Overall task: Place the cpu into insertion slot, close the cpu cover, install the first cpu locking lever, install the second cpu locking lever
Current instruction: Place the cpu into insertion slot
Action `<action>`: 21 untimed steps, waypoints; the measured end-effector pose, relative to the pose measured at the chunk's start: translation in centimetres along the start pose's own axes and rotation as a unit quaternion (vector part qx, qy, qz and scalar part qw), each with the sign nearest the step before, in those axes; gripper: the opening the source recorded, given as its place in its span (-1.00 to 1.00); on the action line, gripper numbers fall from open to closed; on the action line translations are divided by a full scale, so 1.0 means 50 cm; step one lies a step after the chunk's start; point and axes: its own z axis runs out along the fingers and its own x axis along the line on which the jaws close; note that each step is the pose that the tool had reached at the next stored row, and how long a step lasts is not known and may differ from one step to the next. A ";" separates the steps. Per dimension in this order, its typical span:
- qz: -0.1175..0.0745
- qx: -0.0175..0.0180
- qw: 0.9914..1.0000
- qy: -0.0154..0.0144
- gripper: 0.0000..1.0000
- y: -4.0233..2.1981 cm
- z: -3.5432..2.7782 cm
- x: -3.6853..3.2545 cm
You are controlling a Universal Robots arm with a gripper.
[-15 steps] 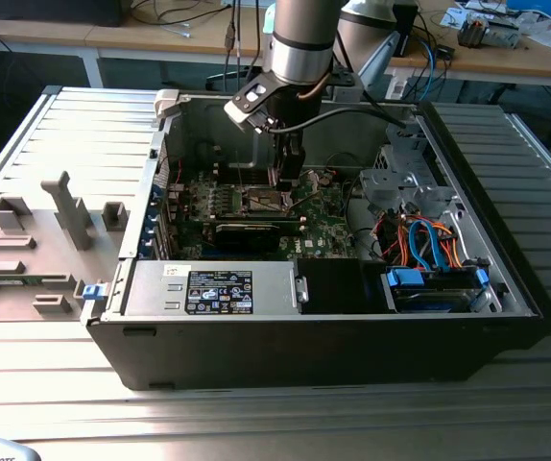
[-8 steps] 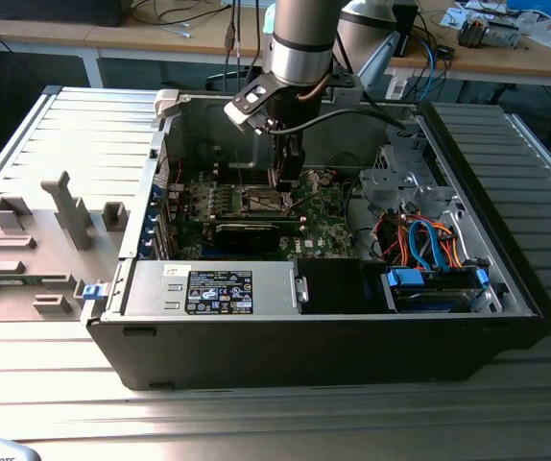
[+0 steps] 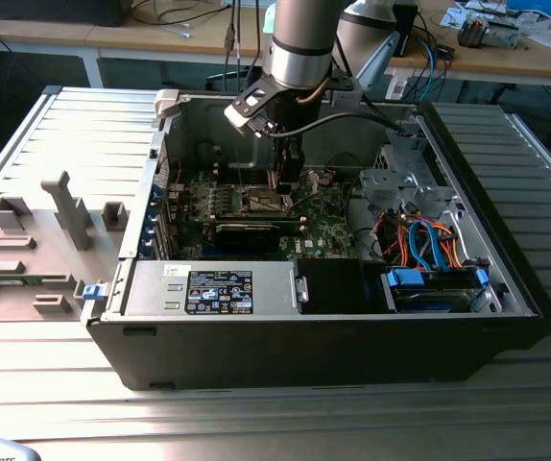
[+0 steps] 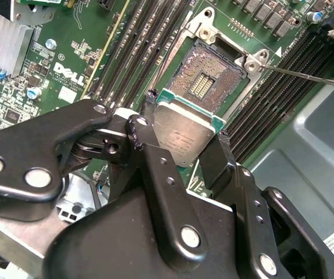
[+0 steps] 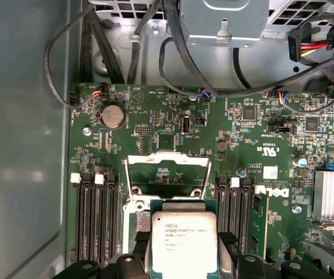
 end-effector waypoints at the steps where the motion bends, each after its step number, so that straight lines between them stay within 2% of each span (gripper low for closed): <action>1: 0.000 0.000 1.000 0.000 0.08 0.000 0.000 0.000; 21: 0.000 0.000 1.000 0.000 0.08 0.000 0.008 0.000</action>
